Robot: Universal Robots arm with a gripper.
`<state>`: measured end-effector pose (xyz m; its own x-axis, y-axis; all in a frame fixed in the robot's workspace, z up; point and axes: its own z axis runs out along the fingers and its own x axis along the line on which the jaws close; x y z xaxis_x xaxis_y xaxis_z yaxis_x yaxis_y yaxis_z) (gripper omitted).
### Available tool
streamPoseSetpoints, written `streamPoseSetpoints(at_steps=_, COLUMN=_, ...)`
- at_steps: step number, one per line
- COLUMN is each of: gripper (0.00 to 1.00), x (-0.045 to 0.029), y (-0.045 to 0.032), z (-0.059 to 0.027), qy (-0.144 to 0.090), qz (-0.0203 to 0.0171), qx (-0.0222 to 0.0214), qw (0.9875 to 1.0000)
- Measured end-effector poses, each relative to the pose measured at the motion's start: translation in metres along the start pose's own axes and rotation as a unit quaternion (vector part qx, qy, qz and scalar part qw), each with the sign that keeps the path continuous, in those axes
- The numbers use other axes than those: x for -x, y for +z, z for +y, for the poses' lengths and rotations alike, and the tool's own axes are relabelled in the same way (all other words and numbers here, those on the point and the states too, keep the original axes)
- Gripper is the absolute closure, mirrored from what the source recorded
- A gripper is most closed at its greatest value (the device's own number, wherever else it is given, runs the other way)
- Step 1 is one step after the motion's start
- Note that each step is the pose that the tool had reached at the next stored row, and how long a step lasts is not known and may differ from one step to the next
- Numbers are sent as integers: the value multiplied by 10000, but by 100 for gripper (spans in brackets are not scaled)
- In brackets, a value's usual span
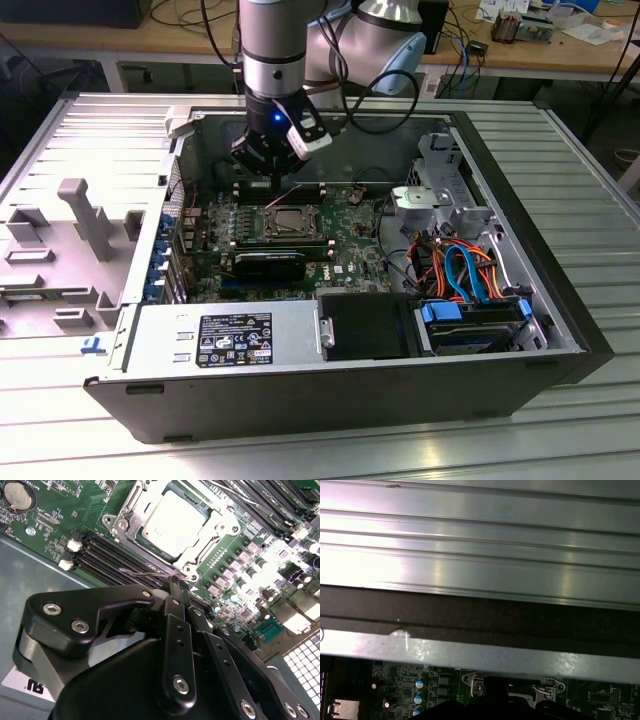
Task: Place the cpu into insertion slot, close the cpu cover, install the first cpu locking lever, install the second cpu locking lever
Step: 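Install the first cpu locking lever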
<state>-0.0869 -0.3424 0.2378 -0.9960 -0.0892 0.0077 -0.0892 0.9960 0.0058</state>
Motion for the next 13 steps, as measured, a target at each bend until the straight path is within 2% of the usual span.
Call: streamPoseSetpoints(at_steps=13, gripper=89, x=9, y=39, z=-1, qy=-17, qz=0, qx=0, qw=10000)
